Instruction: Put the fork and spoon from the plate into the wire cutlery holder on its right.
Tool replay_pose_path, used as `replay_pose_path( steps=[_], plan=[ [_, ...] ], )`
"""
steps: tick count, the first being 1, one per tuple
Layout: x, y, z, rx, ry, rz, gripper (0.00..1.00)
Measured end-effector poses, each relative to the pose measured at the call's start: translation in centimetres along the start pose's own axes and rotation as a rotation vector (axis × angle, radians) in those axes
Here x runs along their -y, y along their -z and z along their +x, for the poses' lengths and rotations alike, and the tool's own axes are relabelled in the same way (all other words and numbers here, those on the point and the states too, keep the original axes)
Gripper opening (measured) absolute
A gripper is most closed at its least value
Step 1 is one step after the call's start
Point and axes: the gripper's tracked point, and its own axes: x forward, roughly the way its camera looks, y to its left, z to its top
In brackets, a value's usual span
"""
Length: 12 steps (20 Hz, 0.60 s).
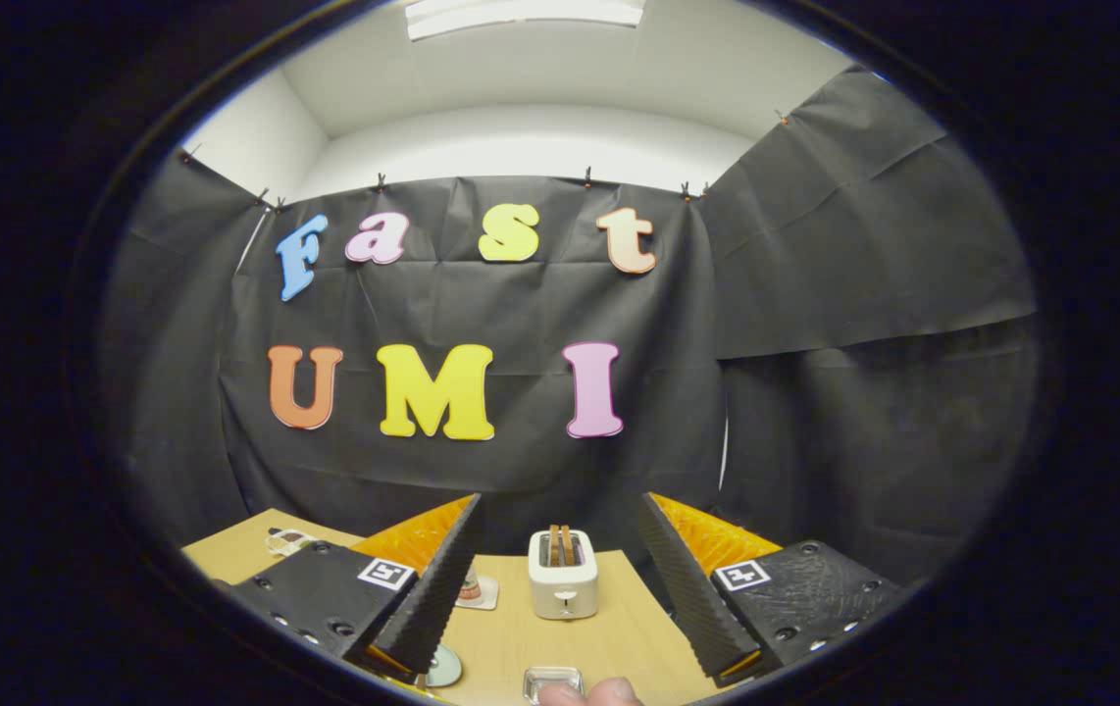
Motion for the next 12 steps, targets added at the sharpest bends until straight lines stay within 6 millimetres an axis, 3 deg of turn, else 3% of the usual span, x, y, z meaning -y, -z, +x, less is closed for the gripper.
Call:
replay_pose_path(
  steps=[7,12],
  plan=[
    [-1.3,-0.3,0.4,0.003,-0.034,-0.017,0.95],
    [-3.0,1.3,0.9,-0.037,-0.067,0.022,0.95]
  ],
)
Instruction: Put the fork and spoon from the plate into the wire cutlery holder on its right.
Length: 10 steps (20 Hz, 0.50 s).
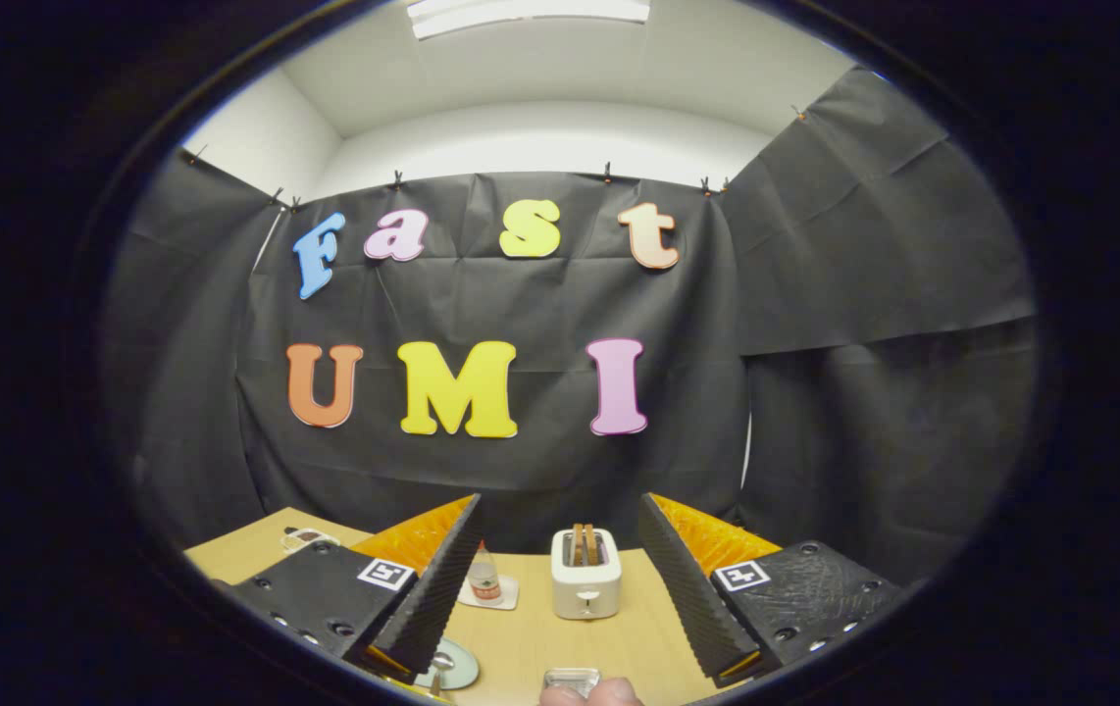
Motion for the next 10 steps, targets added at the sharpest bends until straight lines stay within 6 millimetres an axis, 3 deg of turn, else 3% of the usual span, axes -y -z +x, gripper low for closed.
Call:
replay_pose_path(
  steps=[5,10],
  plan=[
    [-2.6,3.9,0.2,-0.097,-0.032,-0.016,0.95],
    [-7.0,10.1,0.1,-0.223,-0.096,-0.038,0.94]
  ],
)
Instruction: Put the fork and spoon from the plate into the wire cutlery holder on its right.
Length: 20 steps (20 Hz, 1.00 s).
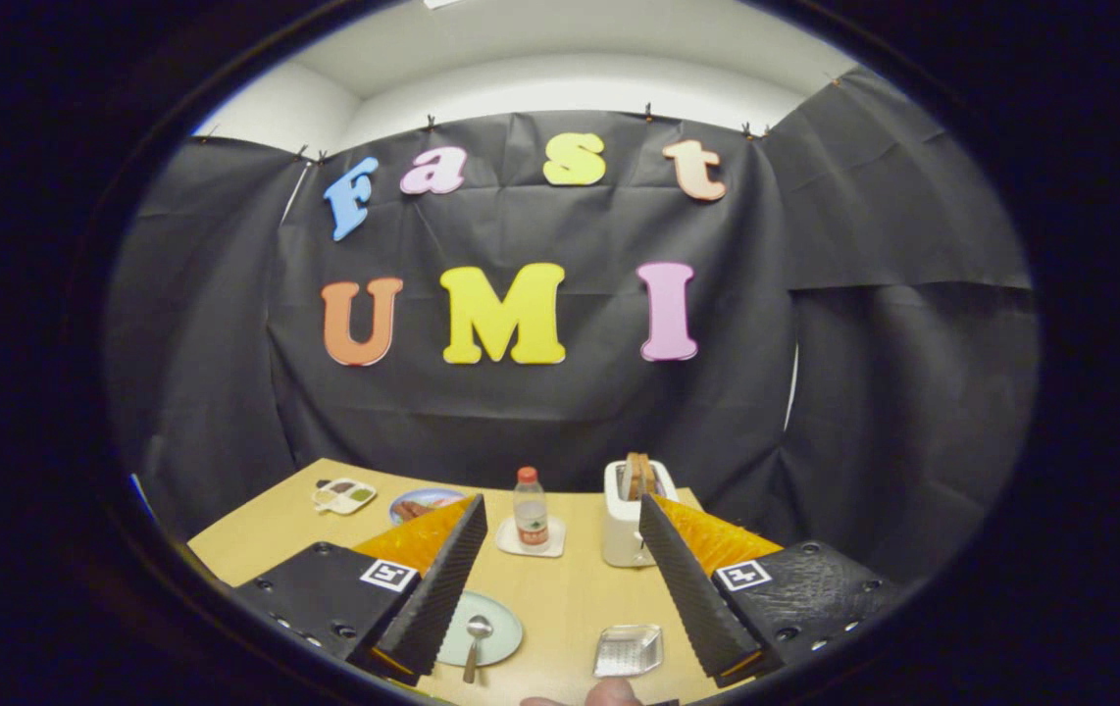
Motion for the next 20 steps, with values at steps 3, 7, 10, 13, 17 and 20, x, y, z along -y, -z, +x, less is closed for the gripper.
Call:
replay_pose_path(
  steps=[3,7,10,13,17,20],
  plan=[
    [-2.8,4.6,1.5,-0.103,-0.028,-0.005,0.95],
    [-6.2,11.6,3.4,-0.264,-0.09,-0.045,0.95],
    [-7.9,16.4,4.5,-0.353,-0.111,-0.096,0.95],
    [-8.9,20.9,5.7,-0.443,-0.114,-0.107,0.96],
    [-9.8,25.6,6.8,-0.542,-0.113,-0.12,0.96],
    [-10.2,28.1,7.9,-0.599,-0.118,-0.132,0.91]
  ],
)
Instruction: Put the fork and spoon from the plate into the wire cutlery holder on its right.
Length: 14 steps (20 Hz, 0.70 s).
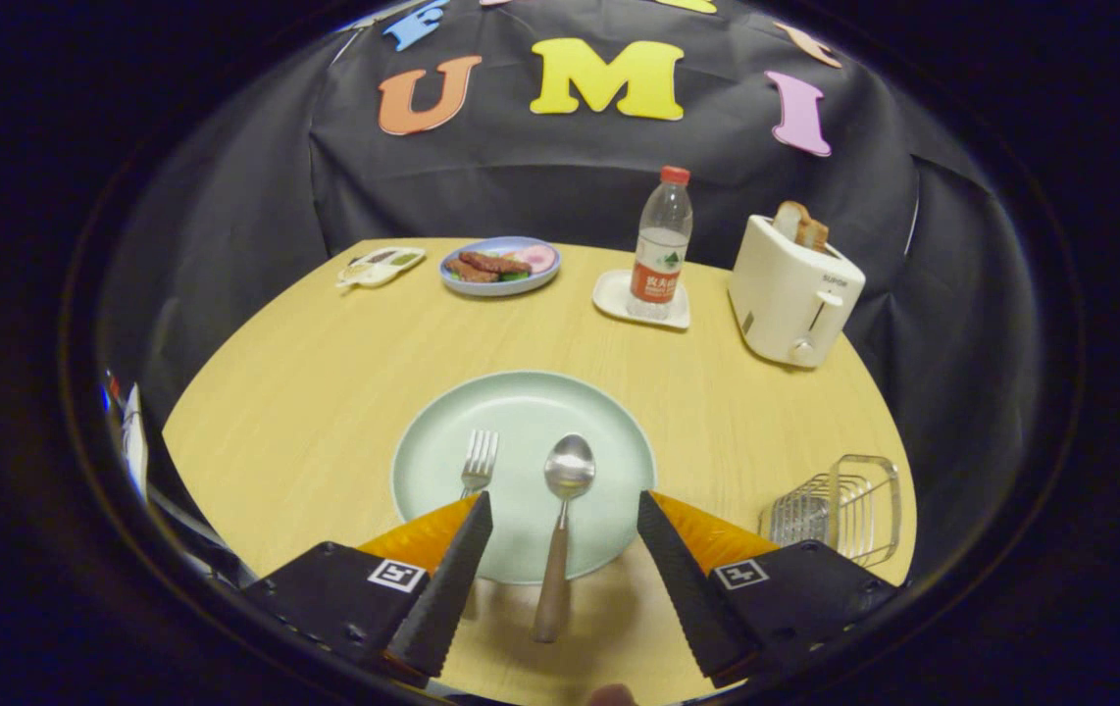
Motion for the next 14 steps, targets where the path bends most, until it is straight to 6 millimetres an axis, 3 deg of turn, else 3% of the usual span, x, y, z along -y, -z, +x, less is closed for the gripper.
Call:
replay_pose_path(
  steps=[1,4,5,6,9,11,13,14],
  plan=[
    [-0.2,0.6,0.7,-0.026,-0.005,0.0,0.89],
    [-0.5,1.6,2.3,-0.072,-0.005,-0.016,0.68],
    [0.0,1.9,2.7,-0.088,0.024,-0.022,0.67],
    [-0.1,2.2,3.2,-0.105,0.027,-0.017,0.48],
    [0.4,3.0,3.7,-0.154,0.043,0.008,0.3],
    [0.8,3.2,3.5,-0.17,0.057,0.011,0.1],
    [1.1,3.2,3.9,-0.174,0.05,0.008,0.1],
    [1.1,3.3,3.5,-0.192,0.047,0.011,0.01]
  ],
)
